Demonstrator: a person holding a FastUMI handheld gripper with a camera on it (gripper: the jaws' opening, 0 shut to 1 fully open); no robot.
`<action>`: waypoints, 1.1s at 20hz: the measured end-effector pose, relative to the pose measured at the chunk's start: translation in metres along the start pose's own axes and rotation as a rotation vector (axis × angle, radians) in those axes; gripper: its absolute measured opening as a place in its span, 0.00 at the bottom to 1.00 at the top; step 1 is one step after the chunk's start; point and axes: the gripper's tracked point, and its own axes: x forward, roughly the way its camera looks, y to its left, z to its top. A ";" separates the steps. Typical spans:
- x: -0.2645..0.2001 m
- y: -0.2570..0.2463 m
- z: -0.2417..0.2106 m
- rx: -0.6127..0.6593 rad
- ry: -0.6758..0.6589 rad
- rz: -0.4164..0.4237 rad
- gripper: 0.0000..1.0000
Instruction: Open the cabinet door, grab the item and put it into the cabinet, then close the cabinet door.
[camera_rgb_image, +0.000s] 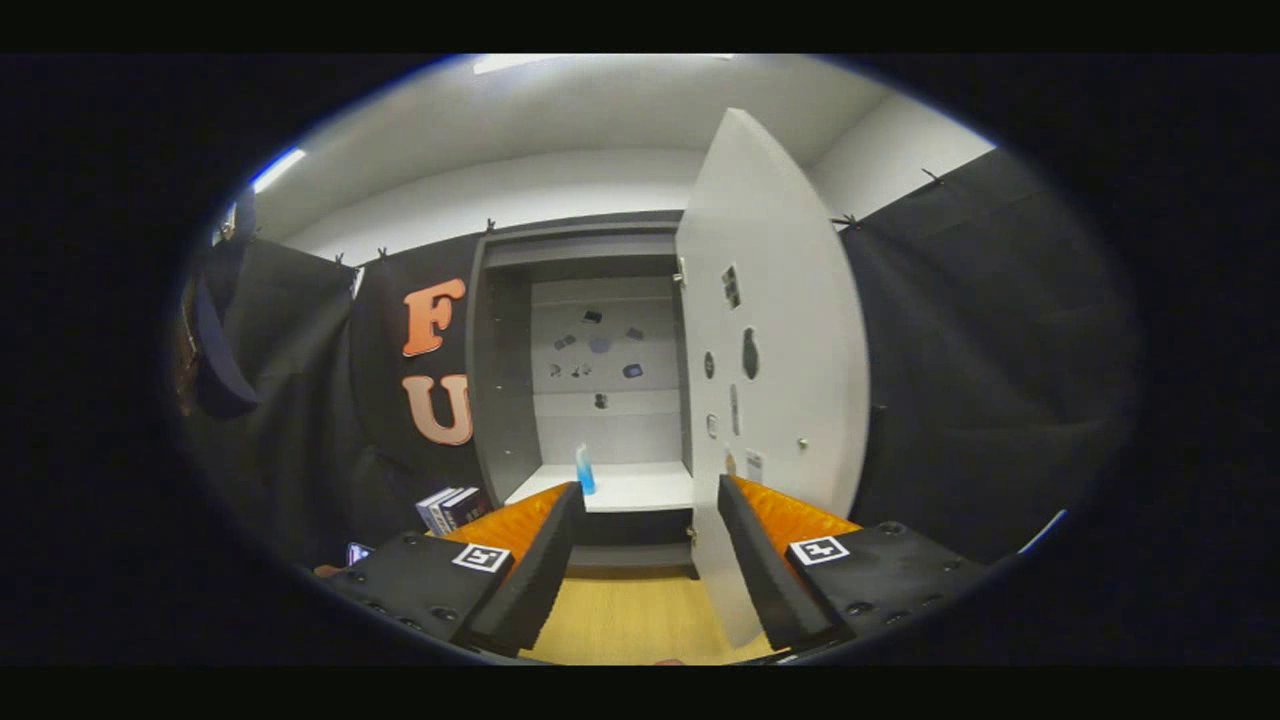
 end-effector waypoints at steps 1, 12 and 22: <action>-0.010 -0.018 0.002 -0.007 -0.009 -0.027 0.87; -0.035 -0.200 0.019 -0.029 -0.065 -0.253 0.87; 0.041 -0.229 -0.015 0.029 0.017 -0.154 0.87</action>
